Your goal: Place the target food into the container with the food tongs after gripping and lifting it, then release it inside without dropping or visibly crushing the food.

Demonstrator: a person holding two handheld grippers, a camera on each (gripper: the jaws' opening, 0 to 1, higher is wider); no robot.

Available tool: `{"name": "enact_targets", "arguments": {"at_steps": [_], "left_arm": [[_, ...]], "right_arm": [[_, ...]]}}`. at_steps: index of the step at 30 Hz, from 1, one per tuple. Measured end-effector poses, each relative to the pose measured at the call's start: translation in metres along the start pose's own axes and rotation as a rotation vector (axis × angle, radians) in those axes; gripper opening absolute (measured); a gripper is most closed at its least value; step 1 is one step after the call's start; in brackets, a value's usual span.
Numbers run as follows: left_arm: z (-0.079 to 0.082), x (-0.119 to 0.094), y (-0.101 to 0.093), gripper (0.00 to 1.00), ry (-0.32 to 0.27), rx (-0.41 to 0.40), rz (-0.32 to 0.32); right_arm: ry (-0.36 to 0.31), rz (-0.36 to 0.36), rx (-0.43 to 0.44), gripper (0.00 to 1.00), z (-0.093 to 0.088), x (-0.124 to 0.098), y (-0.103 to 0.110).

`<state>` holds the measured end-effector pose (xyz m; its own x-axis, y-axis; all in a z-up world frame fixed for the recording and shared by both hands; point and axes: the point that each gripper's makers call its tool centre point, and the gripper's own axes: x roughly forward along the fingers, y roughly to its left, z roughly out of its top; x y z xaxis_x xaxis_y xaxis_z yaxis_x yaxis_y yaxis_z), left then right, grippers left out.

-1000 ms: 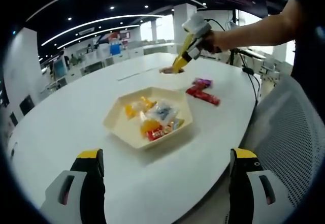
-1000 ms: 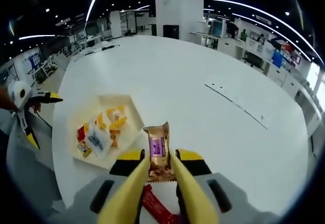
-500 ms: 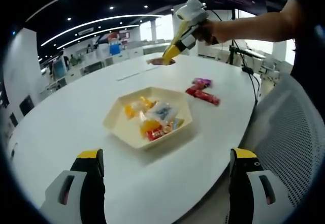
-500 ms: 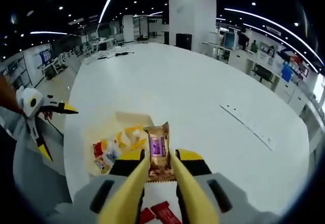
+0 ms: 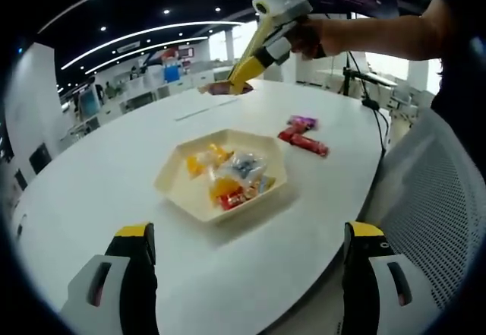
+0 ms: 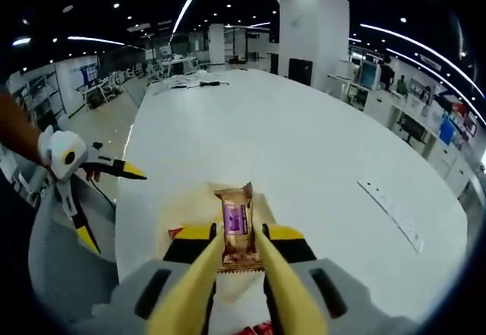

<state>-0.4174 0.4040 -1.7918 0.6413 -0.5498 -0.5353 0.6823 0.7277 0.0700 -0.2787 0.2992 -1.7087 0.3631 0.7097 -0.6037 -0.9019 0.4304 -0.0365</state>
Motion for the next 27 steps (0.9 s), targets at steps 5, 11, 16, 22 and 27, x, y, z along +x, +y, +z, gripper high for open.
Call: {"name": "enact_targets", "arguments": {"at_steps": [5,11,16,22,27], "left_arm": [[0.001,0.0,0.0,0.99,-0.004,-0.001,0.001],[0.001,0.0,0.0,0.99,-0.005,0.0,0.002],[0.0,0.0,0.0,0.99,-0.001,0.002,0.001],[0.0,0.0,-0.001,0.99,0.0,0.005,-0.001],[0.0,0.0,-0.001,0.99,-0.001,0.003,-0.002]], "right_arm": [[0.003,0.031,-0.014,0.23,0.003,0.005,0.014],[0.005,0.048,-0.024,0.23,0.006,0.009,0.022],[-0.003,0.059,-0.016,0.23,0.009,0.009,0.025],[-0.01,0.065,-0.013,0.23,0.011,0.007,0.028],[-0.01,0.069,-0.017,0.23,0.012,0.007,0.03]]}}
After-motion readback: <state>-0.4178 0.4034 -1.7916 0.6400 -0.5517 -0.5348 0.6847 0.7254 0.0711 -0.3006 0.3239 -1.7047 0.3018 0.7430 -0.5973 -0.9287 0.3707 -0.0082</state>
